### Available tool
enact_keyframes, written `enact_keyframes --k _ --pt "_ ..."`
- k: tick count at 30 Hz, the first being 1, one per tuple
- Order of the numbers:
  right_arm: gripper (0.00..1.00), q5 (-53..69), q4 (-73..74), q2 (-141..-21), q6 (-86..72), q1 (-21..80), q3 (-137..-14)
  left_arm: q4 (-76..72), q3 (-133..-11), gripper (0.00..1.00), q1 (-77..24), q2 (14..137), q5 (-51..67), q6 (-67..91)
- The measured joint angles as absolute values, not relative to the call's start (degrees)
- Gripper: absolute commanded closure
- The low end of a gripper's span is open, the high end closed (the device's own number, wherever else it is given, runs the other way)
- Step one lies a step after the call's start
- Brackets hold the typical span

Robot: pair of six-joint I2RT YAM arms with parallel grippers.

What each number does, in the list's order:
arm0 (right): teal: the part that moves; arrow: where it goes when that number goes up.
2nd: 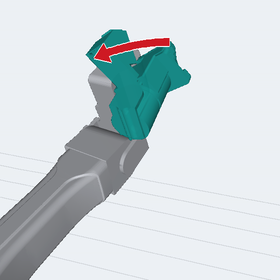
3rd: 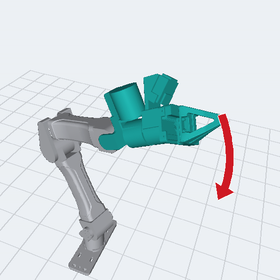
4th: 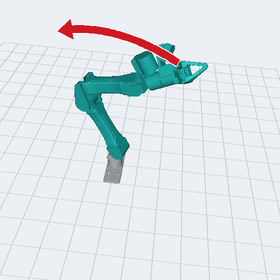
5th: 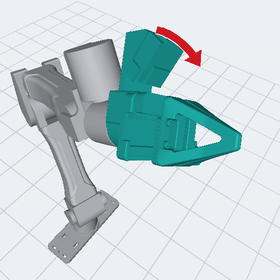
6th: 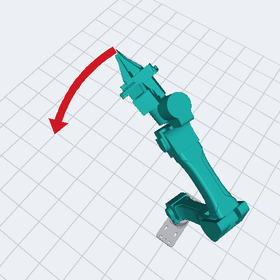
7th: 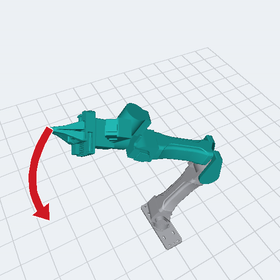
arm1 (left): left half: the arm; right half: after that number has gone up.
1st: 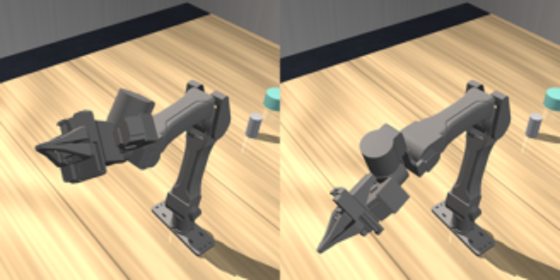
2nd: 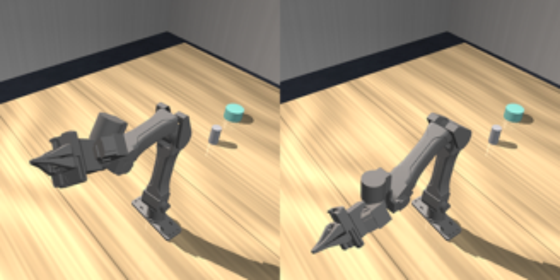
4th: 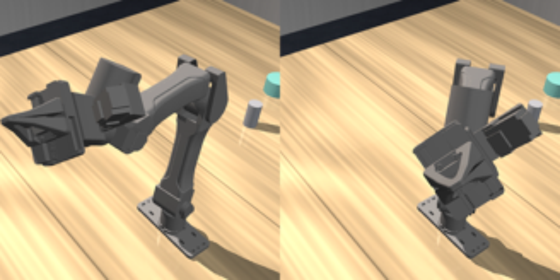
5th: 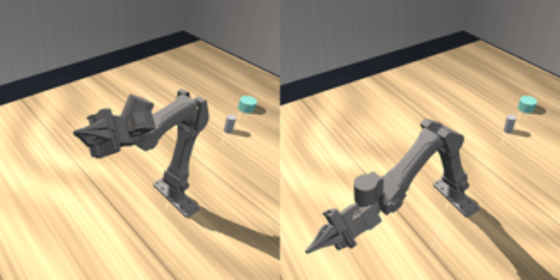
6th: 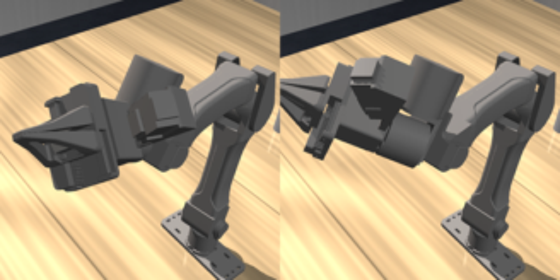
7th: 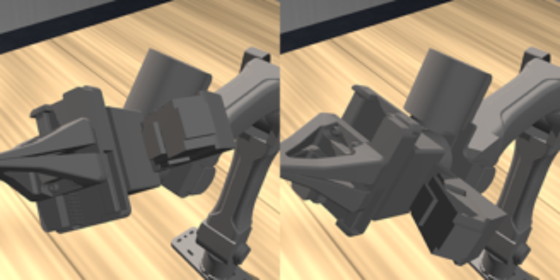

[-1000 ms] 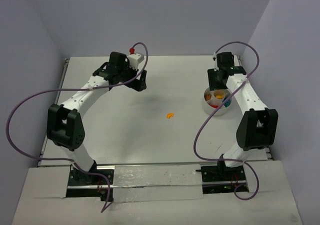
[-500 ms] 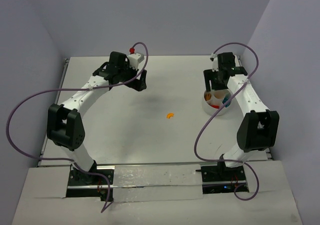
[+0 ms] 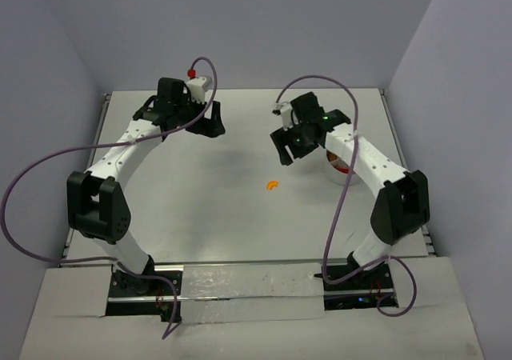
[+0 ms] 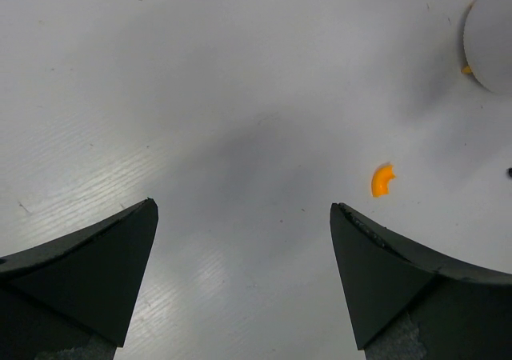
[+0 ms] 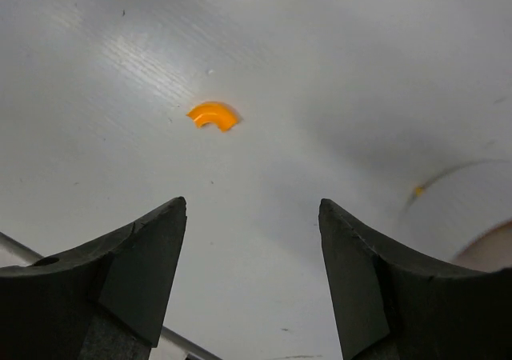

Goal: Sort the legos into containers by color

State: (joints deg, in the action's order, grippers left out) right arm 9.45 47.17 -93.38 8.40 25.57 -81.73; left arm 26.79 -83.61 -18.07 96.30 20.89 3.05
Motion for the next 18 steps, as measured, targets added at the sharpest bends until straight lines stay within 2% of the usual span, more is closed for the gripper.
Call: enact_keyframes --k 8,18 --pt "0.33 7.6 47.2 -104.1 7.3 33.0 -81.6 26.8 -82.4 0.01 -17.0 94.7 21.4 3.1" --pt "0.38 7.0 46.8 -106.3 22.2 33.7 -81.8 28.7 -81.4 0.01 -16.8 94.6 27.7 -2.0"
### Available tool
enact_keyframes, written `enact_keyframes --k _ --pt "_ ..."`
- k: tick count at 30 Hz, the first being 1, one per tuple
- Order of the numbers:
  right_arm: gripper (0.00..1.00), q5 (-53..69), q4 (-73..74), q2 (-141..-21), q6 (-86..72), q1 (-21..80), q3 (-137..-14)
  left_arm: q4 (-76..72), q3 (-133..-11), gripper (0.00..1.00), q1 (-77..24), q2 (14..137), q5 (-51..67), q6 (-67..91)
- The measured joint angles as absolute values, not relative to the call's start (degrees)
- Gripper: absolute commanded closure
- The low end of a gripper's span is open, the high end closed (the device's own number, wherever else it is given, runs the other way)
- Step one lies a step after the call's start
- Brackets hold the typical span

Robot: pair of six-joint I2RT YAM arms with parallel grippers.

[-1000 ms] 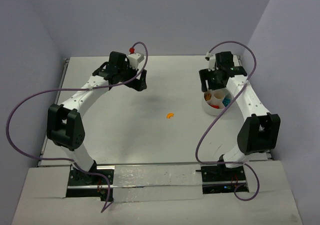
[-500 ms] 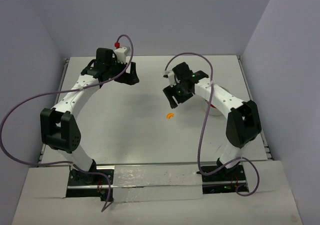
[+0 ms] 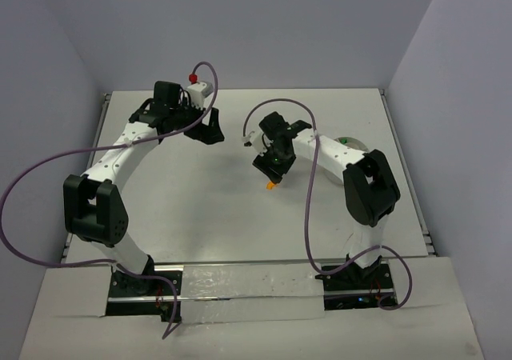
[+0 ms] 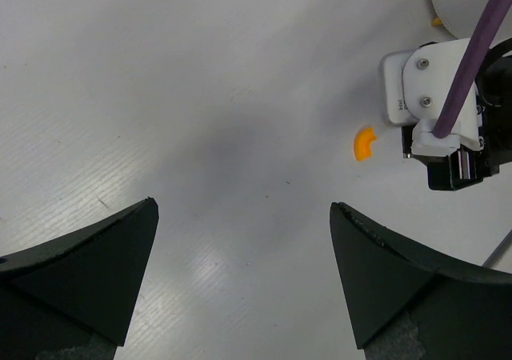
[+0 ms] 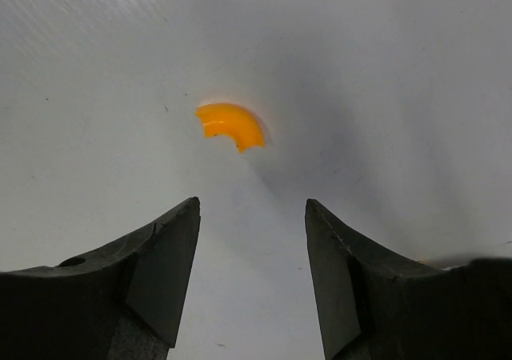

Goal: Sort the legos into containers by color

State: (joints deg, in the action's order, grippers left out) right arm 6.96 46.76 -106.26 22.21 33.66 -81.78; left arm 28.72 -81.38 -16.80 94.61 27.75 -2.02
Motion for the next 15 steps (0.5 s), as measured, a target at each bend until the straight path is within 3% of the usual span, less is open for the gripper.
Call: enact_keyframes --k 15 --pt "0.38 11.7 47.9 -112.3 39.6 33.2 -83.0 30.9 -82.1 0.01 -16.7 94.6 28.9 -5.1"
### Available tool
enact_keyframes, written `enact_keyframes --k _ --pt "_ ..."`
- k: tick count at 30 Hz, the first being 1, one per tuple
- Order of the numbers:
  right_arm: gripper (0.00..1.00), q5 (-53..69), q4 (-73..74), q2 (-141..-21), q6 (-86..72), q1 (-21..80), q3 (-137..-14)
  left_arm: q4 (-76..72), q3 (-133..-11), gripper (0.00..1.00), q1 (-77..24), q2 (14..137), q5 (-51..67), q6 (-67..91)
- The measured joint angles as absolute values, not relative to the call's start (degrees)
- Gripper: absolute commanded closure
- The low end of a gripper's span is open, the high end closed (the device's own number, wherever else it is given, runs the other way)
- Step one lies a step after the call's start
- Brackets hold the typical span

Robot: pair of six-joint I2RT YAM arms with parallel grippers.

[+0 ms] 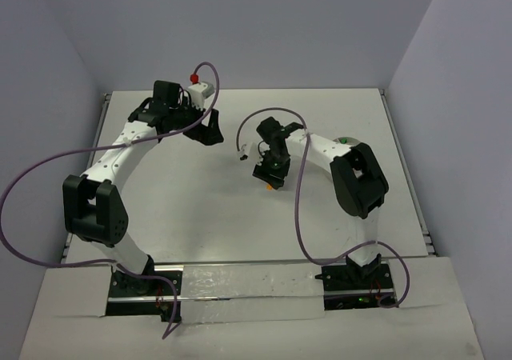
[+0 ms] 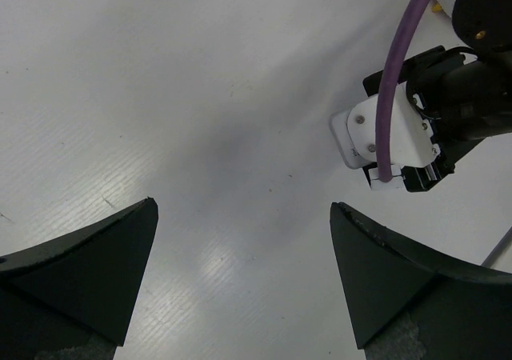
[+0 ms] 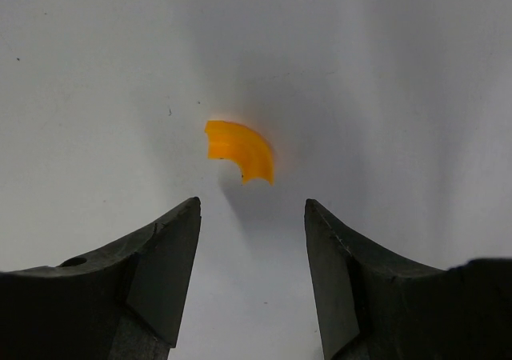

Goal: Sort the legos into containers by color

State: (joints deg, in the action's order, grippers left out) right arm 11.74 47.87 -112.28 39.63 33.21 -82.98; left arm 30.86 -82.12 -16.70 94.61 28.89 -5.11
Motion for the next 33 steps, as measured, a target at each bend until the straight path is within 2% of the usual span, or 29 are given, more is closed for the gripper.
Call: enact_keyframes --k 12,23,33 --pt "0.41 11.6 45.9 -115.3 41.6 33.2 -83.0 31.5 -82.9 0.01 -16.4 94.7 28.7 -5.2" --pt "0.56 11.3 43.6 -115.5 41.6 33.2 -82.9 31.5 -83.4 0.01 -16.3 95.0 28.7 -5.2" --pt "0.73 11.3 43.1 -115.6 41.4 33.2 -82.5 31.5 -83.4 0.01 -16.3 95.5 28.5 -5.2"
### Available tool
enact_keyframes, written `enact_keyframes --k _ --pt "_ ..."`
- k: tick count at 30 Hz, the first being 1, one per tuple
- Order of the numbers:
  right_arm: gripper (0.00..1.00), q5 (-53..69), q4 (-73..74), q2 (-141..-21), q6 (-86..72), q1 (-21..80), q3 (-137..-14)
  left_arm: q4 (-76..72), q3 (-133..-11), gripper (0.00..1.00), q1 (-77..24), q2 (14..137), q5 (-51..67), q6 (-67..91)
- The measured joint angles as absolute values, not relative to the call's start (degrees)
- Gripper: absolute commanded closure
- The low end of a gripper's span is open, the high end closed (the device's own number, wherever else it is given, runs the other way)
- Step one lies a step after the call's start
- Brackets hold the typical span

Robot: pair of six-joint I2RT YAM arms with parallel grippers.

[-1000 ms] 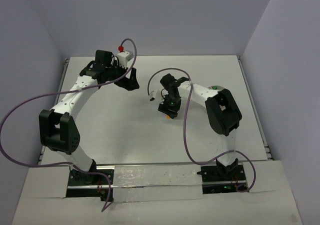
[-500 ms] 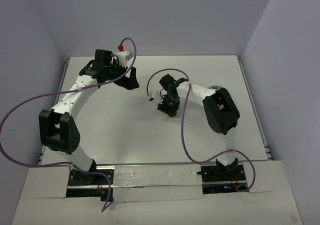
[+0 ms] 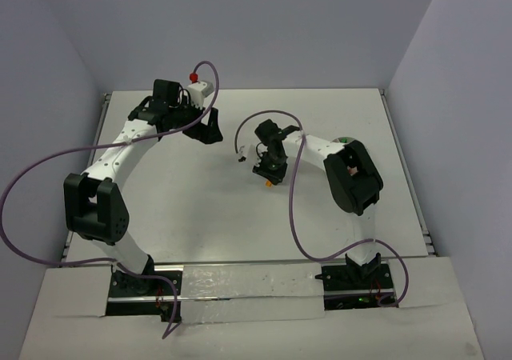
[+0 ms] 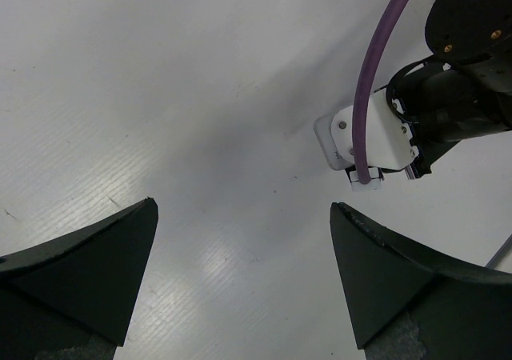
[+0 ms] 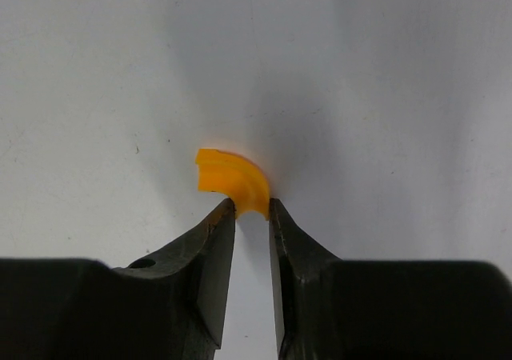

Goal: Sort the legos into containers by color

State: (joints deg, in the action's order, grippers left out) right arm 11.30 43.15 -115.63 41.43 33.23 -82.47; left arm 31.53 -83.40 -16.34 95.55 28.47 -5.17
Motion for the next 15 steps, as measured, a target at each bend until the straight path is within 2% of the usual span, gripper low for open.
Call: enact_keyframes --k 2,9,15 --pt "0.78 11.4 43.2 -115.6 41.1 33.2 -82.5 31.5 -83.4 0.01 -16.3 95.6 28.5 -5.2" --pt "0.8 12.8 44.3 -113.7 37.7 33.2 -82.4 31.5 -84.5 0.01 -16.1 96.6 27.8 -5.1" --pt "0.82 13.5 45.4 -106.1 34.6 32.8 -82.4 31.6 -88.2 0.01 -15.5 97.9 27.7 -4.6"
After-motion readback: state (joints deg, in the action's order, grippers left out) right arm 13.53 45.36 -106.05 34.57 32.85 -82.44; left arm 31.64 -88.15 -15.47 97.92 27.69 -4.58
